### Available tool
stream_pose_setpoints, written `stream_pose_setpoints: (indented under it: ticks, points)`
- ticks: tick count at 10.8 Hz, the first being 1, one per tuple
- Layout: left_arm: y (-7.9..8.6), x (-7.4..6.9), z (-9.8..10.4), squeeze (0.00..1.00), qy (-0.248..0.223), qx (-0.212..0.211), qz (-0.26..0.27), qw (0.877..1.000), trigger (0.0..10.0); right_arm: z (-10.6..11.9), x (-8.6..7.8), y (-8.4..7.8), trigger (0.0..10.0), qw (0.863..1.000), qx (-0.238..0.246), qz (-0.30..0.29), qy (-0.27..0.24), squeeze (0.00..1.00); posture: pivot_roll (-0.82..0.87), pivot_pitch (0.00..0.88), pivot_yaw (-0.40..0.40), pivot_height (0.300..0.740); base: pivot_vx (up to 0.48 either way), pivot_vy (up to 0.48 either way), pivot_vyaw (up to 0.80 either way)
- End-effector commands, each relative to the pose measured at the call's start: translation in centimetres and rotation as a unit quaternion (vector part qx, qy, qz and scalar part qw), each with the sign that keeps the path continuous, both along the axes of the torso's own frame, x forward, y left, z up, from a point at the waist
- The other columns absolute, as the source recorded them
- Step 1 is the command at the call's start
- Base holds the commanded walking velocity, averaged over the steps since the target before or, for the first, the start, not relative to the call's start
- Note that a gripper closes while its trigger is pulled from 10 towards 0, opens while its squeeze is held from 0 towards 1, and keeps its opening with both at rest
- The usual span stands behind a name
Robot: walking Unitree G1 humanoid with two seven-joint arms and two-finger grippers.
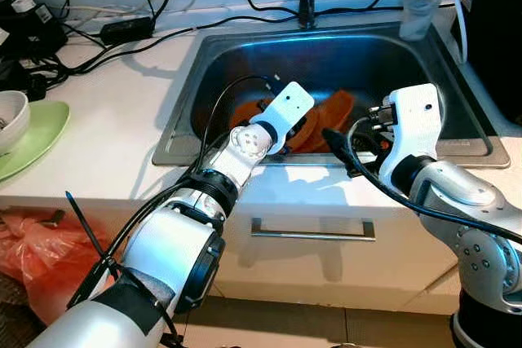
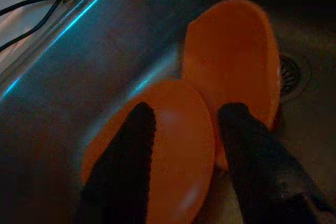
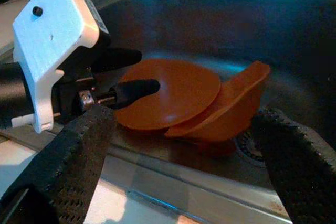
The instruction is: Kitchen organization
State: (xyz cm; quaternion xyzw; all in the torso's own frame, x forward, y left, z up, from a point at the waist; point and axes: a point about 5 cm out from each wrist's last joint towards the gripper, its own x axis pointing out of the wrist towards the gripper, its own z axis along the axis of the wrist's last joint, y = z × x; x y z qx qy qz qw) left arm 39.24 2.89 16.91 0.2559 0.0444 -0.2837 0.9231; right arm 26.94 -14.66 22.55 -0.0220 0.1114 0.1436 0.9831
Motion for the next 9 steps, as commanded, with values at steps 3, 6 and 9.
stream_pose_setpoints:
  ticks: [3, 6, 9]
  points:
    - [2.2, 0.0, -1.9, 1.0, 0.043, 0.001, 0.04, 0.998, 10.0, 0.2, 0.3, 0.0, 10.0, 1.0, 0.002, 0.001, -0.006, 0.0, -0.25, 0.081, 0.146, 0.74, 0.0, 0.0, 0.0]
    - [3.0, 0.8, 0.0, 1.0, 0.015, -0.036, 0.049, 0.998, 10.0, 0.1, 1.1, 0.7, 10.0, 1.0, 0.009, 0.014, -0.01, 0.0, -0.2, 0.048, 0.139, 0.74, 0.0, 0.0, 0.0]
    - [4.3, 1.5, 2.1, 1.0, -0.021, -0.091, 0.061, 0.994, 10.0, 0.1, 1.9, 1.2, 10.0, 0.999, 0.015, 0.025, -0.019, 0.0, -0.16, 0.016, 0.13, 0.74, 0.0, 0.0, 0.0]
